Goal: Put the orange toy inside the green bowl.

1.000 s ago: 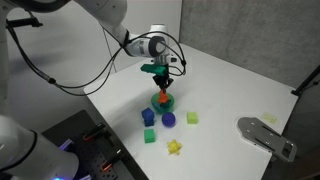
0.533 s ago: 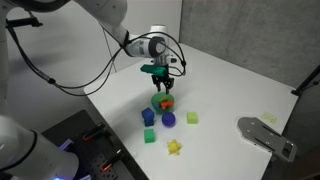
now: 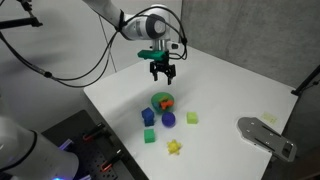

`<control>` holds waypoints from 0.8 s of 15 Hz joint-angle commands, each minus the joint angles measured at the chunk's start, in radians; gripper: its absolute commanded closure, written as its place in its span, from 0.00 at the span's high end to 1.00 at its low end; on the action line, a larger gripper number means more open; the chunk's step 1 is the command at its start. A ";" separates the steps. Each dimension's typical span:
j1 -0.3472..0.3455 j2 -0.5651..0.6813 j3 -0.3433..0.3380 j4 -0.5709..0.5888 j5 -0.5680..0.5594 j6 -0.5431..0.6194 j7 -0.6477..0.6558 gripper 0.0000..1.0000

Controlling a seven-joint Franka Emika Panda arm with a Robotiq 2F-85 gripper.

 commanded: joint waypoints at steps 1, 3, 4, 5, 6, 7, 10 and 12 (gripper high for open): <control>-0.036 -0.138 0.022 -0.034 0.054 -0.097 -0.057 1.00; -0.060 -0.211 0.027 -0.052 0.110 -0.127 -0.111 1.00; -0.071 -0.242 0.026 -0.057 0.139 -0.141 -0.140 1.00; -0.083 -0.276 0.023 -0.062 0.171 -0.161 -0.173 1.00; -0.095 -0.306 0.018 -0.067 0.195 -0.178 -0.200 1.00; -0.106 -0.338 0.011 -0.075 0.211 -0.196 -0.221 1.00; -0.135 -0.433 -0.006 -0.114 0.216 -0.230 -0.250 1.00; -0.150 -0.497 -0.017 -0.152 0.208 -0.238 -0.252 1.00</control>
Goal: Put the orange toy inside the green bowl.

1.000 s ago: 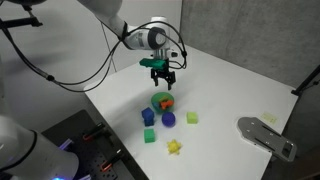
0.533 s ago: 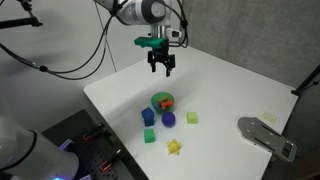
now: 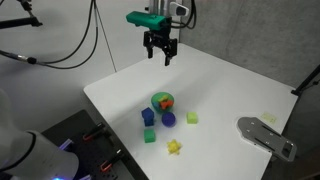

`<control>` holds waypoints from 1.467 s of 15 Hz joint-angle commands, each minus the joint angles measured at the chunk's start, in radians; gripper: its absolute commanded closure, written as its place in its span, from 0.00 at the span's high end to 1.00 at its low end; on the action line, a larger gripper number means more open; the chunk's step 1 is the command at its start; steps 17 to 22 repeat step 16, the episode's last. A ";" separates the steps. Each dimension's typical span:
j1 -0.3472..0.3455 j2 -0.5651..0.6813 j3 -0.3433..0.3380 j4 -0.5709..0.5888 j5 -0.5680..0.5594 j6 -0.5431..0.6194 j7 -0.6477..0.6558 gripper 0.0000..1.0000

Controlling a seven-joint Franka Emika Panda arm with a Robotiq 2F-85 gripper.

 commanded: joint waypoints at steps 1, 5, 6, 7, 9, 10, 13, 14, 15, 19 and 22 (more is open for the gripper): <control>-0.025 -0.146 -0.017 -0.102 0.000 -0.010 -0.032 1.00; -0.035 -0.291 -0.035 -0.199 0.003 -0.003 -0.066 1.00; -0.034 -0.328 -0.039 -0.222 0.003 -0.002 -0.074 1.00; -0.033 -0.360 -0.041 -0.242 -0.001 0.001 -0.074 1.00; -0.030 -0.410 -0.042 -0.271 -0.003 -0.003 -0.074 1.00; -0.029 -0.431 -0.042 -0.284 -0.004 -0.002 -0.073 1.00; -0.027 -0.414 -0.038 -0.269 -0.001 -0.007 -0.051 1.00; -0.027 -0.424 -0.038 -0.276 -0.001 -0.007 -0.051 1.00; -0.027 -0.424 -0.038 -0.277 -0.001 -0.007 -0.051 1.00; -0.027 -0.421 -0.038 -0.277 -0.001 -0.007 -0.051 1.00; -0.027 -0.421 -0.038 -0.277 -0.001 -0.007 -0.051 1.00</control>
